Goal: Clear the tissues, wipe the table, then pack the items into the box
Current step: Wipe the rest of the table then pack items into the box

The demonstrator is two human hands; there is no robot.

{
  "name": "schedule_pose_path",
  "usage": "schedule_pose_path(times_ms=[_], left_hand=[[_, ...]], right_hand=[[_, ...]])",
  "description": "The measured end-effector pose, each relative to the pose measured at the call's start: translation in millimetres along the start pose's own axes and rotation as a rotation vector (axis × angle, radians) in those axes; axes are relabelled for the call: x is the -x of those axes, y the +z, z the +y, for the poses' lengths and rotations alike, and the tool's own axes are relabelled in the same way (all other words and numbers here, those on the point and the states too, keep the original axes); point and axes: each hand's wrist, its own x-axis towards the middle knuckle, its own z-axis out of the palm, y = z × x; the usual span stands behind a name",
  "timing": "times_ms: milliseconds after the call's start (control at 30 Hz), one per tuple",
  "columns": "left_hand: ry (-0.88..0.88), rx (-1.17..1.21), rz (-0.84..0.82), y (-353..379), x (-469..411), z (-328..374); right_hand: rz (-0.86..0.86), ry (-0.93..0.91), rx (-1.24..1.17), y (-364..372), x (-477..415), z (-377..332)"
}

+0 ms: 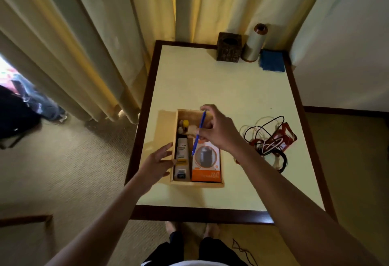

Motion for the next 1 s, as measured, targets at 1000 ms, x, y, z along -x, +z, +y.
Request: schedule_pose_path(times_ms=[1000], left_hand=[[0.059,-0.012,-0.062,-10.7,-2.2,-2.4]], right_hand=[[-0.355,-0.072,1.07,83.5,-33.8,-8.1]])
